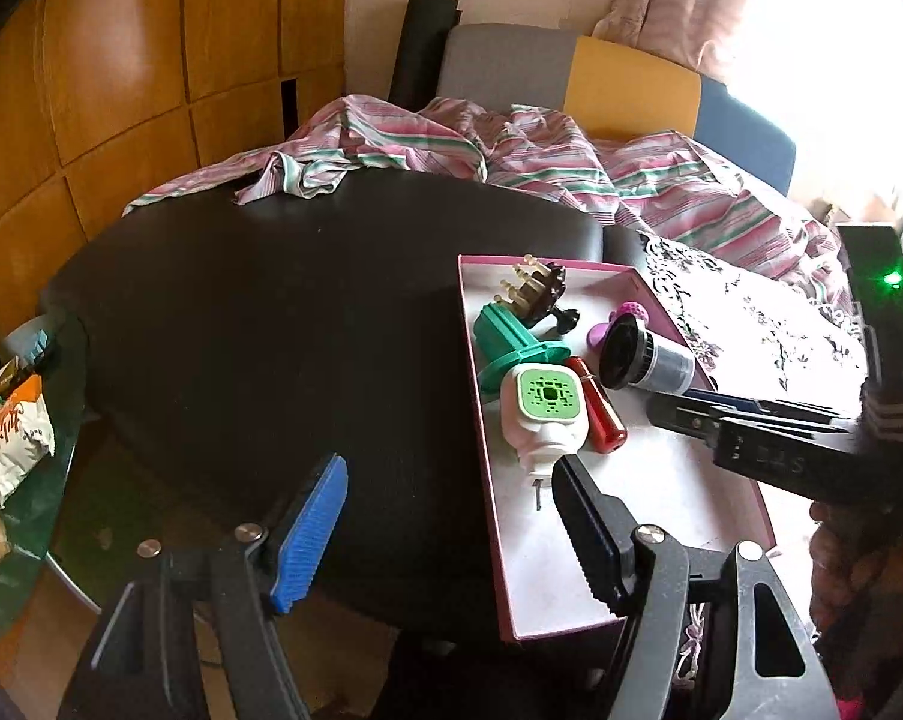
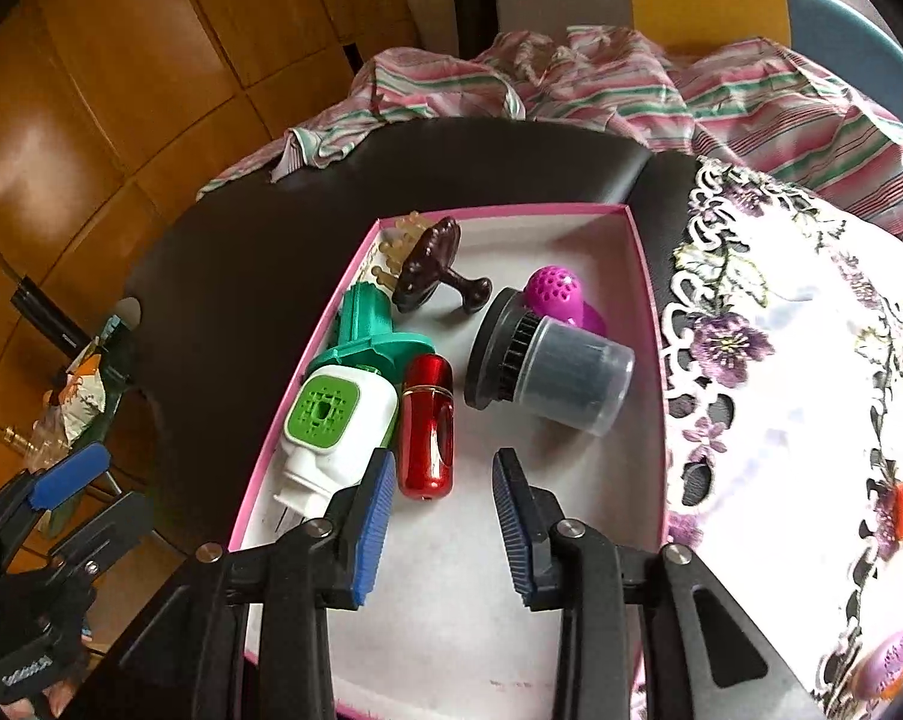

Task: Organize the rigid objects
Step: 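Move both grippers from the tray back over the cloth toward the remaining toys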

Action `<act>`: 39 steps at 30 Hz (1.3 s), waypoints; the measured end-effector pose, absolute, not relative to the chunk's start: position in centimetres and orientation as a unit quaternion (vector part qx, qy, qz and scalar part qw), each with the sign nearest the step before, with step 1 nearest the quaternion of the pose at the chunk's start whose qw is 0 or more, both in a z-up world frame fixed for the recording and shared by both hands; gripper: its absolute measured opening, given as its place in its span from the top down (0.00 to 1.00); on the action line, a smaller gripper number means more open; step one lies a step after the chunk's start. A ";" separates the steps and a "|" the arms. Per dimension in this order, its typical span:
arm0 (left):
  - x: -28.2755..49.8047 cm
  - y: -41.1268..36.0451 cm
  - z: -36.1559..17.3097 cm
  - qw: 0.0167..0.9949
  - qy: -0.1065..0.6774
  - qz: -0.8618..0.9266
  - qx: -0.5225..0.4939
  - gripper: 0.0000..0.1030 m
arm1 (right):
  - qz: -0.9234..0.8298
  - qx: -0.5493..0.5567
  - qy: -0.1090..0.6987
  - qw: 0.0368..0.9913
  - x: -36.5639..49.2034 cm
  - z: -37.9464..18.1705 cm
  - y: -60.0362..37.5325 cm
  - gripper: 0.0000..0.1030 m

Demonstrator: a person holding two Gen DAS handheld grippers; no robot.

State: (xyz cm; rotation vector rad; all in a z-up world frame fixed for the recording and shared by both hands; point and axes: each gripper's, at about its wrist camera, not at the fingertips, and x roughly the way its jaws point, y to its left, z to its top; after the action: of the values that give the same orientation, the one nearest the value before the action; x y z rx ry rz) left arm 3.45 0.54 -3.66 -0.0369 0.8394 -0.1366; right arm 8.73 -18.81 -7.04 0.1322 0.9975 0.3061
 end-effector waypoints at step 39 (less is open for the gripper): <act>2.3 -5.3 -3.9 0.899 0.415 -0.129 0.044 0.30 | 0.020 0.118 0.442 0.889 3.9 -3.7 -32.2 0.62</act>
State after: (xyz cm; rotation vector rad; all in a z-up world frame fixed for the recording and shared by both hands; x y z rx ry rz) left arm 2.33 -5.27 -3.94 0.0901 0.8598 -0.2671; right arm 3.91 -32.19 -3.69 0.2445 0.9173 0.0421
